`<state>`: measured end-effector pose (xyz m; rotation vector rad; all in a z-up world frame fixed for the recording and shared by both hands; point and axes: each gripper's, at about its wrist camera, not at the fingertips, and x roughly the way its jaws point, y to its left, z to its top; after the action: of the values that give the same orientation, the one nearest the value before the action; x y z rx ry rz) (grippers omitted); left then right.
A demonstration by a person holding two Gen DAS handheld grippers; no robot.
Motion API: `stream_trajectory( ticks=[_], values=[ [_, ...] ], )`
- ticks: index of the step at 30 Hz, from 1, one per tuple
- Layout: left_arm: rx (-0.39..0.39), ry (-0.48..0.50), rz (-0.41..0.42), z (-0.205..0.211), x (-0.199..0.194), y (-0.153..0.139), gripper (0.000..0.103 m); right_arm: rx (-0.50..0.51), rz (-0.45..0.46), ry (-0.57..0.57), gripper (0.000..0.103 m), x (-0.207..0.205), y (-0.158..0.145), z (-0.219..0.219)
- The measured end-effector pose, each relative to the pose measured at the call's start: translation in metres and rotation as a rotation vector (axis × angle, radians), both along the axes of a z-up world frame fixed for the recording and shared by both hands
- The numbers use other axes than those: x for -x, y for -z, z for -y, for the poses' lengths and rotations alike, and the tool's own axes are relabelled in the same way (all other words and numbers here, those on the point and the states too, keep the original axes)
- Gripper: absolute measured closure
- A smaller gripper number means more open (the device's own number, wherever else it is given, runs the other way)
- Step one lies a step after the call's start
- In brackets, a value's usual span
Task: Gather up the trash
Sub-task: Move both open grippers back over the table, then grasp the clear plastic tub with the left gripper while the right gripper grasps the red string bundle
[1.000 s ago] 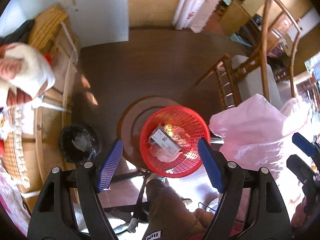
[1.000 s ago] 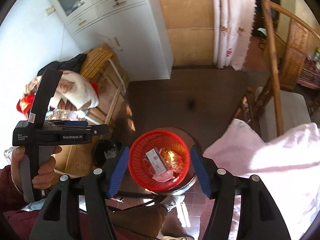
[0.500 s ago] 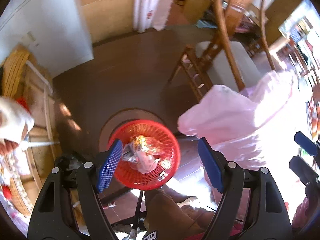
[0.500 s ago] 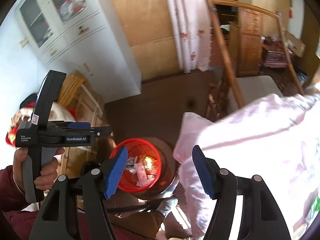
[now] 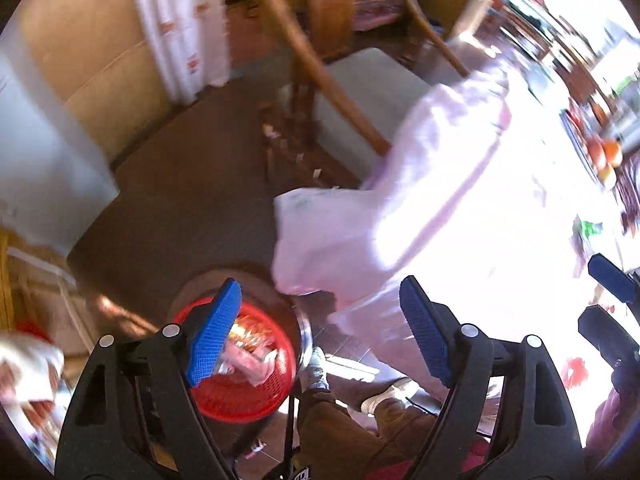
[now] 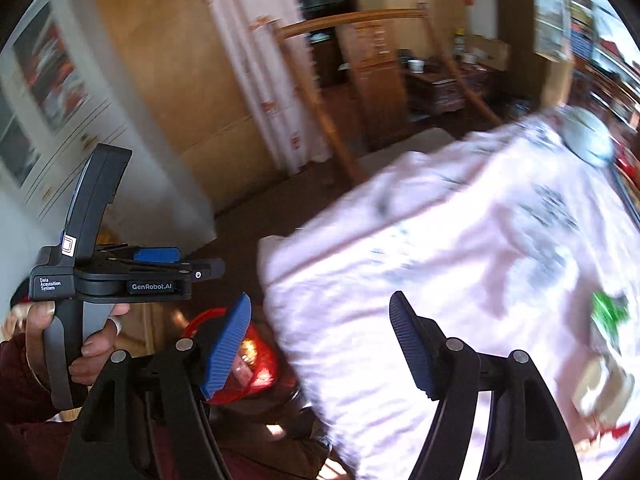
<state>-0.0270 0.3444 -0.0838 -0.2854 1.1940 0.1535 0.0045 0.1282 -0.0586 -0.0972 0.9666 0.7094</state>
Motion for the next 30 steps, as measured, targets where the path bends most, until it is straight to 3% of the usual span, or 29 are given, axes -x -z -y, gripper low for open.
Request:
stream_trajectory(
  ticks=[8,18,24,30],
  values=[
    [0.005,0.252,0.005,0.082,-0.051,0.001,0.023,-0.021,-0.016,0.304,0.027,0.006,0.008,0.097],
    [0.024,0.577,-0.024,0.195,-0.076,0.012,0.022,-0.040,-0.109,0.711,0.027,0.052,0.037,0.225],
    [0.039,0.742,-0.046,0.262,-0.070,0.019,0.022,-0.032,-0.154,0.844,0.026,0.087,0.050,0.261],
    [0.049,0.861,-0.036,0.316,-0.065,0.022,0.020,-0.016,-0.170,0.900,0.025,0.110,0.055,0.283]
  ],
)
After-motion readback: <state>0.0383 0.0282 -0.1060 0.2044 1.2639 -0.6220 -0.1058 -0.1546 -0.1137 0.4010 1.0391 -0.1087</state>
